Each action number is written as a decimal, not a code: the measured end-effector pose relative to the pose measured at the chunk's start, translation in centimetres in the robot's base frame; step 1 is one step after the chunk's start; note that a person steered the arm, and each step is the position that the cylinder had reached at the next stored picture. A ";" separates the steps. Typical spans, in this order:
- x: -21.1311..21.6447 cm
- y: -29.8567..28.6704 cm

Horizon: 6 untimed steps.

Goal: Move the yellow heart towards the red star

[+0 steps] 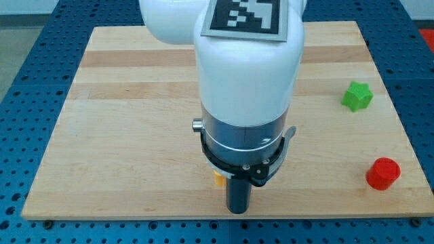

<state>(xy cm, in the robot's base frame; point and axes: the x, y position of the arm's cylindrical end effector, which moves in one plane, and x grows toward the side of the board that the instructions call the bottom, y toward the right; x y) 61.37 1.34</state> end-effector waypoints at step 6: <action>-24.3 -0.1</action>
<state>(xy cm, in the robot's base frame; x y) 37.09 1.26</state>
